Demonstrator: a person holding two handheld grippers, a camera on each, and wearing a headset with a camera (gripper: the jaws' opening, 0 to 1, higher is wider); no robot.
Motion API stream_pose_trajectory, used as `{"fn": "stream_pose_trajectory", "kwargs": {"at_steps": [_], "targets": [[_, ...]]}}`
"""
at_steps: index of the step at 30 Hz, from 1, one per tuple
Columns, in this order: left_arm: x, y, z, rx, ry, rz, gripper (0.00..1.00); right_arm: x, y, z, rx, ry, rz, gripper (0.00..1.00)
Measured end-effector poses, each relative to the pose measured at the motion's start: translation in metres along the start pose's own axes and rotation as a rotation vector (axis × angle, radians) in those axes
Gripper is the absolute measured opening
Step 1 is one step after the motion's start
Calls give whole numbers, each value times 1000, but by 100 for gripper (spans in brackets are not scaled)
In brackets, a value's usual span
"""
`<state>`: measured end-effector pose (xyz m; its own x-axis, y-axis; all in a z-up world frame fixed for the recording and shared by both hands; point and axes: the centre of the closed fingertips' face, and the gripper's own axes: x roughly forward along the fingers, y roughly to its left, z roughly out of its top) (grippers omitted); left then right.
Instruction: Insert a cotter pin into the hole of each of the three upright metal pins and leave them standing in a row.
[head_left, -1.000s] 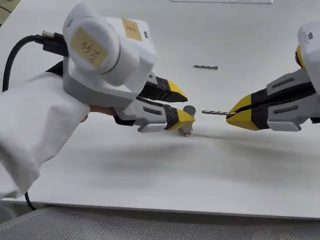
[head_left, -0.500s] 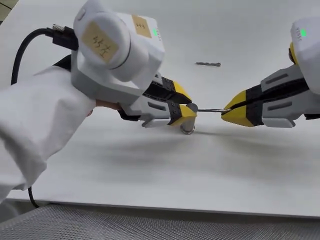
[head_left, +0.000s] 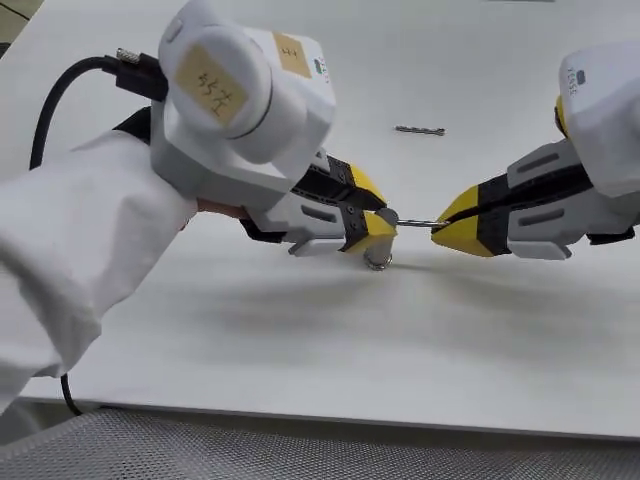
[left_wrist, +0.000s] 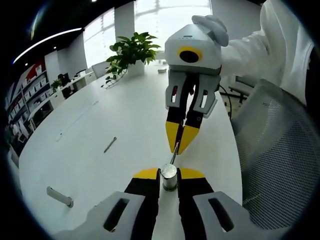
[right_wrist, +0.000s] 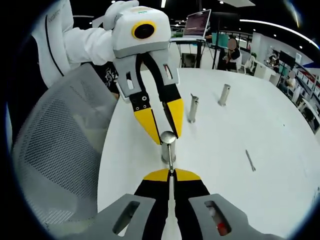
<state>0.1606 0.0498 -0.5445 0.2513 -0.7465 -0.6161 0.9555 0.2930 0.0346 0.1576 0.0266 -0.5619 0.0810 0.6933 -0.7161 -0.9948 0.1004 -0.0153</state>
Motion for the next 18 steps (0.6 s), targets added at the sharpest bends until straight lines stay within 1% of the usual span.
{"fn": "stream_pose_trajectory", "kwargs": {"at_steps": [2,3,6,8,12,15,17,18], "targets": [[0,0,0,-1,1,0,10,1,0,1,3,0,-1,0],[1,0,0,0,2,-1,10,1,0,5,4,-9,4,0],[1,0,0,-1,3,0,10,4,0,10,7,-13,2,0],[2,0,1,-1,3,-1,10,7,0,13,29,-21,7,0],[1,0,0,3,5,0,10,13,1,18,11,-21,9,0],[2,1,-1,3,5,0,10,14,0,19,-39,-9,12,0],[2,2,-1,-17,6,2,10,15,0,18,-24,3,6,0],[2,2,-1,-13,6,-1,10,16,0,17,-30,0,11,0]]}}
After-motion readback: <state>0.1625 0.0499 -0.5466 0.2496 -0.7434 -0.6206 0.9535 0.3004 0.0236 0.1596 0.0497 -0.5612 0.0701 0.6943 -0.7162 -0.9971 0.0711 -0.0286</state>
